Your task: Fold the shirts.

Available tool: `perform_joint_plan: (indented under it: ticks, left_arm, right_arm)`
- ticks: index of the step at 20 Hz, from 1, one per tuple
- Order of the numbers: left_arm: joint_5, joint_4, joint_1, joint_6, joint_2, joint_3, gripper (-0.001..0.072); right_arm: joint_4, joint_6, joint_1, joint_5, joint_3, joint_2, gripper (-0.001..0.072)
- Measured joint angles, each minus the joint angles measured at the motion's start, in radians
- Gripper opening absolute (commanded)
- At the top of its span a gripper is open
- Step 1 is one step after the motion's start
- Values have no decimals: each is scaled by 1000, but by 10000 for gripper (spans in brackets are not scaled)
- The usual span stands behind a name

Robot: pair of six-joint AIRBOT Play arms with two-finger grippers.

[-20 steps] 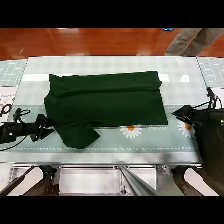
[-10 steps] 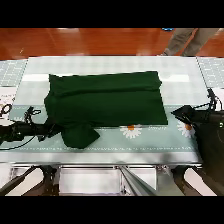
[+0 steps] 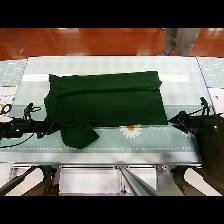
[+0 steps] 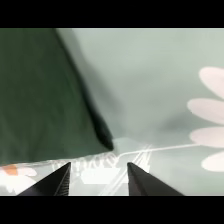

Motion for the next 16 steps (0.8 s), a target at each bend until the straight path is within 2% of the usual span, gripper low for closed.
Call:
perform_joint_plan:
  ticks: [3,4,5,6,7,9,16]
  left_arm:
    - [-3,-2,0,9,0,2,22]
    - [-3,-2,0,15,0,2,22]
    - [-3,-2,0,19,0,2,22]
    - [-3,-2,0,23,0,2,22]
    - [-3,-2,1,24,0,5,22]
    - [-8,-2,8,28,-1,22,22]
    - [-108,-5,61,51,-10,245,22]
  right_arm:
    - [39,1,14,-28,2,-64,410]
    - [58,-3,32,-36,10,-89,371]
    - [73,-8,57,-48,22,-116,270]
    - [79,-12,88,-67,39,-142,63]
    - [71,-18,118,-85,61,-163,25]
    - [71,-29,172,-95,118,-193,24]
    - [-70,-16,225,48,314,-203,24]
